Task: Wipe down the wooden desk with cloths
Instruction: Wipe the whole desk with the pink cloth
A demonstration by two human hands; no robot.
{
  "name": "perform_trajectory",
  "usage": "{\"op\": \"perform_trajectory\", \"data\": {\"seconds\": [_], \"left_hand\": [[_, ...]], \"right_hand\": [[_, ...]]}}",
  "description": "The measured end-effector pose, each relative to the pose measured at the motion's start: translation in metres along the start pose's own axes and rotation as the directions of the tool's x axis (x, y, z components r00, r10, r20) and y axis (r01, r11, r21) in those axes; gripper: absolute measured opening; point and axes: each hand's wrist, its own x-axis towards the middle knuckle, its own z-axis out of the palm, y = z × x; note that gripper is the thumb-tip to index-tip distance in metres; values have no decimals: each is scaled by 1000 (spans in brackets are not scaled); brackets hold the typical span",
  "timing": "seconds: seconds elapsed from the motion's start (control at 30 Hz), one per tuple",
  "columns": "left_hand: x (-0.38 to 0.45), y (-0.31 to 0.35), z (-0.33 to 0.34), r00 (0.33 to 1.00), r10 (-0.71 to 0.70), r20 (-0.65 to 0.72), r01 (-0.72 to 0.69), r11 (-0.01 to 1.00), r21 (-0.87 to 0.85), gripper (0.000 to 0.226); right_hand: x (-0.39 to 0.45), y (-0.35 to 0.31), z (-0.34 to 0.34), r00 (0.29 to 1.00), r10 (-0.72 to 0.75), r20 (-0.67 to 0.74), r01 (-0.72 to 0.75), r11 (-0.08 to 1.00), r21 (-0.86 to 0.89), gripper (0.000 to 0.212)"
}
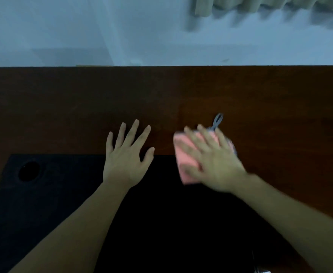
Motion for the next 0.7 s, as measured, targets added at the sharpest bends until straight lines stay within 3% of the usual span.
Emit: {"op": "perform_trajectory", "data": {"seconds": [0.1,0.27,0.57,0.63,0.7], "left_hand": [[0,-2,1,1000,17,-21,-18,1000,-22,61],[0,-3,3,998,39,-51,-40,999,-25,61],[-1,-2,4,997,43,-65,-42,999,13,62],[-1,-4,5,996,50,-68,-48,999,21,63],[-1,-4,5,996,50,-69,-49,999,14,63]], "right_hand": [[52,30,-19,984,179,16,-179,984,7,68],[65,23,-22,963,269,15,-269,963,14,68],[-61,-42,11,997,12,72,-12,1000,2,70],[-51,-32,8,998,3,67,-4,1000,8,70],[-30,-16,2,995,89,36,-90,996,19,69]]}}
